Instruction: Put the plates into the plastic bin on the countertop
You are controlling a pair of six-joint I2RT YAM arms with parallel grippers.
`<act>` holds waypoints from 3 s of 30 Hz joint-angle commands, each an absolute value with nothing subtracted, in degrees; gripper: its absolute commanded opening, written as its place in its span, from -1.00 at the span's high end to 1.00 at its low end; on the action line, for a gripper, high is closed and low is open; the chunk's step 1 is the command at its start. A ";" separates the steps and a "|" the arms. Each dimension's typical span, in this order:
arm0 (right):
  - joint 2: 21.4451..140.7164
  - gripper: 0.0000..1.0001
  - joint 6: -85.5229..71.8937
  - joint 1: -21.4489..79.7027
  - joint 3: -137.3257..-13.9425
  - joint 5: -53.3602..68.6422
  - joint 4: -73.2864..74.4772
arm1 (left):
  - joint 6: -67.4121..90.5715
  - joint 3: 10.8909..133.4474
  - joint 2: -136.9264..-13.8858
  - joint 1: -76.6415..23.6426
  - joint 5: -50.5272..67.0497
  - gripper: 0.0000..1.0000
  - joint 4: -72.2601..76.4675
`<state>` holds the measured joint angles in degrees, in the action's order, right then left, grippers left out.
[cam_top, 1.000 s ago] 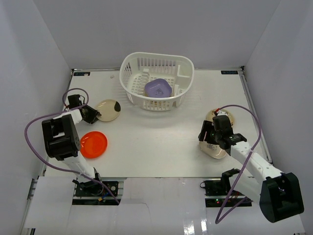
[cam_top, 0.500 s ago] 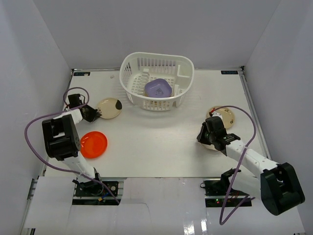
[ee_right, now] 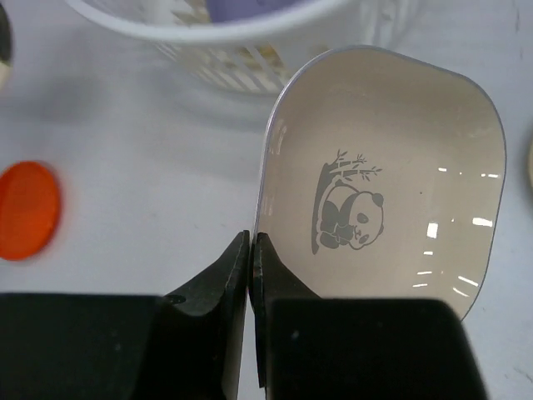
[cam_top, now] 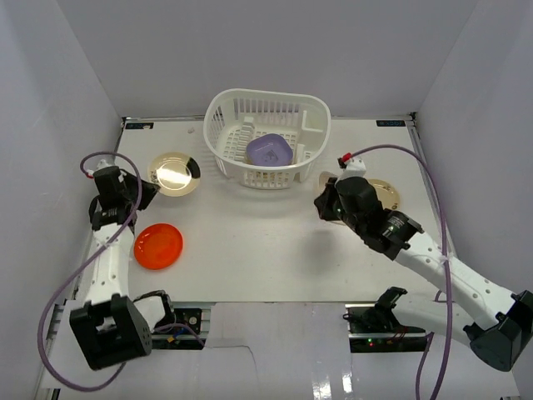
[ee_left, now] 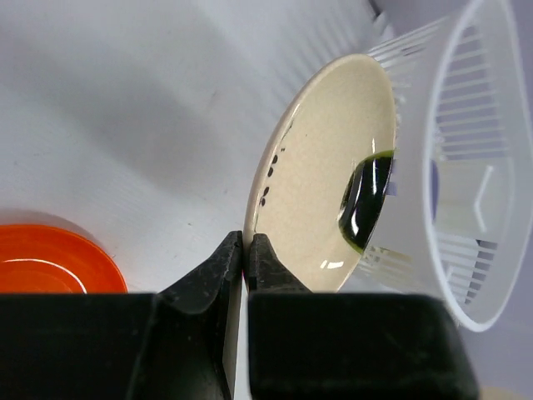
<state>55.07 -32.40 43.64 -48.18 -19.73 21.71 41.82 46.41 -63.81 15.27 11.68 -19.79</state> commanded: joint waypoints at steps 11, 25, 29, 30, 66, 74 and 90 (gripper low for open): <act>101.18 0.85 8.23 47.73 -107.33 -12.49 19.06 | 39.46 51.41 -44.82 15.29 15.20 1.00 -26.01; 123.48 0.78 9.14 43.07 -117.16 -7.29 17.49 | 43.24 60.47 -50.88 15.21 21.36 1.00 -23.39; 124.10 0.18 8.09 42.02 -116.19 -9.84 16.70 | 44.29 60.55 -53.61 15.12 21.18 1.00 -20.49; 123.58 0.07 7.56 41.75 -116.02 -10.02 16.79 | 44.47 60.90 -54.14 14.86 21.01 1.00 -19.96; 63.18 -0.54 -41.47 -20.56 -23.22 4.29 -12.29 | 37.44 103.71 -116.19 -23.91 -1.32 0.00 -29.27; 75.58 -0.15 -46.66 -21.97 -20.92 13.97 -23.81 | 33.85 104.24 -107.15 -23.91 -0.70 -0.96 -27.51; 74.58 0.84 -57.40 -19.87 -18.63 16.88 -42.64 | 30.58 55.15 -50.21 -23.91 -2.21 -0.96 -28.90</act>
<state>81.91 -55.40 -21.08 -17.76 15.53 -35.97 29.17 63.07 -55.20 -24.08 -2.28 -24.18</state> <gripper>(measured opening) 0.094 0.979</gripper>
